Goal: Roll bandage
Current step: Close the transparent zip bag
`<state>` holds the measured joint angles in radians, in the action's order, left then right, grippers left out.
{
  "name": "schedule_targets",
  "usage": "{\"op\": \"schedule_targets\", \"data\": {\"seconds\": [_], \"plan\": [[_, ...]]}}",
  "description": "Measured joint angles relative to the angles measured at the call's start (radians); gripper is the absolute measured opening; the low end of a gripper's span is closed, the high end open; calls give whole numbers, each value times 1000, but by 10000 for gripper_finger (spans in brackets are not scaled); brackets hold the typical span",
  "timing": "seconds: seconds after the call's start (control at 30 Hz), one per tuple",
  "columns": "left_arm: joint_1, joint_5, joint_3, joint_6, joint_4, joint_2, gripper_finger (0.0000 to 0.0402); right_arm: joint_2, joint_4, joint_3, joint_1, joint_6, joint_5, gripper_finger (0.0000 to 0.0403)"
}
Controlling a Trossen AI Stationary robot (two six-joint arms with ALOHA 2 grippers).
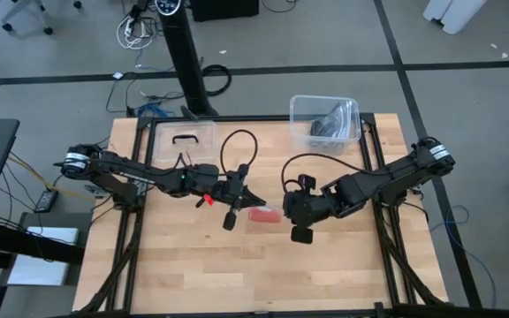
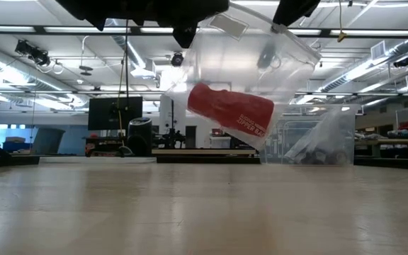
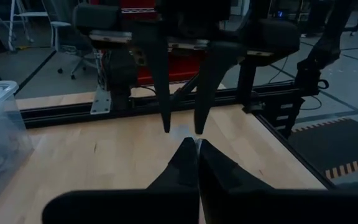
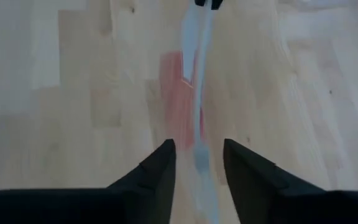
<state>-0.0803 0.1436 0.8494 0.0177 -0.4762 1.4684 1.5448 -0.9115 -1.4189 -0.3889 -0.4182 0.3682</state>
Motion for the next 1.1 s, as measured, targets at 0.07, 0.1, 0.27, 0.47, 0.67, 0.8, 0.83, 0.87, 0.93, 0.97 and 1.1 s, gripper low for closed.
{"op": "schedule_targets", "data": {"seconds": [0.07, 0.1, 0.27, 0.47, 0.67, 0.8, 0.83, 0.87, 0.93, 0.97, 1.1], "plan": [[0, 0, 0, 0, -5, 0, 0, 4, -1, 0, 1, 13, -9, 96], [0, 0, 0, 0, -5, 0, 0, 5, -1, 1, 1, 16, -12, 80], [0, 0, 0, 0, -4, 0, 0, 5, -6, 1, 0, 30, -6, 13], [0, -20, 0, 1, 2, -10, 0, 5, -44, 0, 1, -9, 10, 22], [1, -42, -3, 9, 21, -39, 0, 5, -51, -1, -10, -15, 16, 9], [1, -63, -3, 19, 39, -57, 0, 5, -86, -1, -10, -35, 0, 14], [1, -64, -3, 22, 43, -60, 0, 5, -97, -1, -10, -38, -3, 14], [1, -64, -3, 23, 45, -63, 0, 5, -99, 0, -10, -42, -8, 14], [1, -64, -3, 24, 41, -65, 0, 5, -100, 0, -11, -43, -17, 13], [1, -64, -3, 24, 41, -65, 0, 5, -100, 0, -11, -45, -20, 13], [1, -64, -3, 24, 42, -65, 0, 5, -116, 0, -11, -60, -32, 13]]}}
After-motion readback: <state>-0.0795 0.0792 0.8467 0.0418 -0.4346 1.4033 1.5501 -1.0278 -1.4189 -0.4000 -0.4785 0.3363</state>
